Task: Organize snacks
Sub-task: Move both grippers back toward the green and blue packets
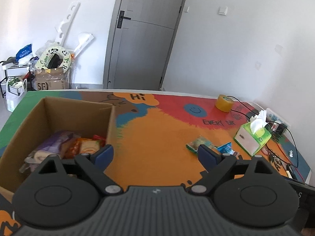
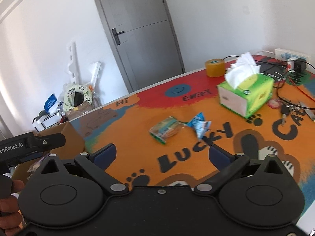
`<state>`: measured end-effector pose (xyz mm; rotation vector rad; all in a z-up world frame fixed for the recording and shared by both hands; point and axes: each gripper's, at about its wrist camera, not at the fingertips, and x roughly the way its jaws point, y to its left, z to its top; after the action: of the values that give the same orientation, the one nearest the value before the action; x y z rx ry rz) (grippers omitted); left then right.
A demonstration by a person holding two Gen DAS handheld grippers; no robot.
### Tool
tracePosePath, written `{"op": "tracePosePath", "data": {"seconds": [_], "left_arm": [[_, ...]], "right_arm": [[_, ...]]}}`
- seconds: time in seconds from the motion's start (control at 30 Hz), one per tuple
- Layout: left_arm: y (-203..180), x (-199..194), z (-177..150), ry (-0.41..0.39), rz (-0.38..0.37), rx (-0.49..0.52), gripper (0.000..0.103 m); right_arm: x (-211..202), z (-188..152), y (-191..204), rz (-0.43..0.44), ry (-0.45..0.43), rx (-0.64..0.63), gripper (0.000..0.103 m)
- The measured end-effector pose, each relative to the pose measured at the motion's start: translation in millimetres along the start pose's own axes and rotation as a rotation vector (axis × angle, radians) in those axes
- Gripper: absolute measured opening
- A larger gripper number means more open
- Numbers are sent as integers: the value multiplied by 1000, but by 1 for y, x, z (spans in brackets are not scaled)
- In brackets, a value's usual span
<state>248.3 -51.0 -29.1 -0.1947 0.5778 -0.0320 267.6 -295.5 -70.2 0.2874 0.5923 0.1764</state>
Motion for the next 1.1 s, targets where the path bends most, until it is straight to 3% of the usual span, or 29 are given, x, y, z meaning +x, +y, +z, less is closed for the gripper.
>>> {"op": "tracePosePath", "data": {"seconds": [0.13,0.4,0.63,1.1], "left_arm": [[-13,9,0,6,-9,10,91],[-40,42,2,53,-38,68,91],[-58,70,6,79,-39,104,91],[-94,132,1,147,-48,175,91]], "right_arm": [[1,1,-18,-14,-7,25,100],[18,8,-45,-41,10,40,84],[32,15,-57,-58,15,45,82],[83,17,-86,-46,73,111,63]]}}
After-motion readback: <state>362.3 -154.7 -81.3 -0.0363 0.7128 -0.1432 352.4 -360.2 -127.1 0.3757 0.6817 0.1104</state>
